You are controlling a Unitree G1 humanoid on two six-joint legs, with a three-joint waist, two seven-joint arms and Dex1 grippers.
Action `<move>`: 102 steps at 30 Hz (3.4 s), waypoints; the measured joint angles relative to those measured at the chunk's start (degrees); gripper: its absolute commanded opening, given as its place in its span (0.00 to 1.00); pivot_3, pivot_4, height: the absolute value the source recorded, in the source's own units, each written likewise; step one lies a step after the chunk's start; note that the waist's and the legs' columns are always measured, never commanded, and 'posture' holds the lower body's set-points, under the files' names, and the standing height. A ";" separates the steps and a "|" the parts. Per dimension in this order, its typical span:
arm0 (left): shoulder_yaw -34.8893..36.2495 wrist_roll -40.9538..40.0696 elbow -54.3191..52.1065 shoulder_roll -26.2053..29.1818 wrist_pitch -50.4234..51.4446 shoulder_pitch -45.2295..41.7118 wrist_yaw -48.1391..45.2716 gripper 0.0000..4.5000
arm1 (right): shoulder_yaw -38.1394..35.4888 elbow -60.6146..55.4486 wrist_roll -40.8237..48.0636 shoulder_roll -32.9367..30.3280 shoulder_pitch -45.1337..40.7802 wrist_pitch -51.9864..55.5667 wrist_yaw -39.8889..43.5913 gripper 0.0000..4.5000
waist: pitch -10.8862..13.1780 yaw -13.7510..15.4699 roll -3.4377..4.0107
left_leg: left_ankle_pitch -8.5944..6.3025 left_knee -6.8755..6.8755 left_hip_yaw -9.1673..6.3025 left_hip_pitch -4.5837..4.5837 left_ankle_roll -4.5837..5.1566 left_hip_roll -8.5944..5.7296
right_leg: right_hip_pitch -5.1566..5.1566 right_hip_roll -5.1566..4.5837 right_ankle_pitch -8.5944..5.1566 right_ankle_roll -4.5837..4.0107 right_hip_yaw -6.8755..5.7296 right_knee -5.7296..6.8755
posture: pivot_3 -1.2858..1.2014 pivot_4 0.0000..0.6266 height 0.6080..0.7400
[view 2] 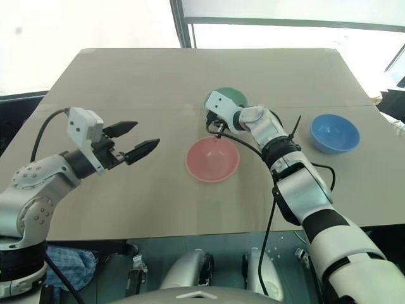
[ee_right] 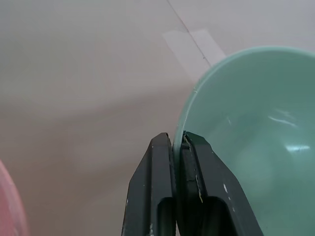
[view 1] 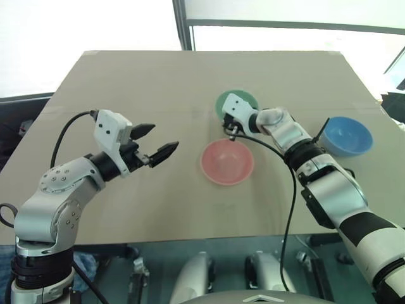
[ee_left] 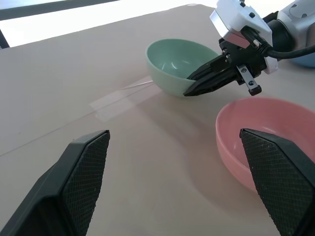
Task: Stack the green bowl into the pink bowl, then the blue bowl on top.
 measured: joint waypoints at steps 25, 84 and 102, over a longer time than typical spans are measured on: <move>-11.58 1.23 12.68 1.97 -5.26 -12.53 -16.10 1.00 | 3.57 -85.97 15.20 -25.38 21.62 37.66 25.72 0.00 | 0.04 1.25 0.03 | -0.03 -0.13 -0.01 -0.10 0.07 -0.04 | -0.08 -0.22 0.00 0.00 -0.02 -0.12 | 0.52 0.24 1.00; -27.28 7.17 27.94 -7.22 -12.07 -31.61 -36.46 1.00 | -20.42 -57.27 10.84 -42.44 44.93 37.78 -2.59 0.02 | 0.12 2.68 0.03 | -0.10 0.27 0.11 -0.16 0.26 0.05 | 0.18 0.06 0.00 0.05 -0.02 -0.12 | 0.52 0.24 1.00; -20.06 7.45 28.22 -1.90 -11.47 -29.38 -32.63 1.00 | -12.80 -85.56 26.52 -37.58 32.78 47.29 10.23 0.02 | 0.16 2.62 0.04 | -0.11 0.28 0.06 -0.15 0.28 0.13 | 0.17 0.09 0.00 0.04 -0.02 -0.15 | 0.52 0.24 1.00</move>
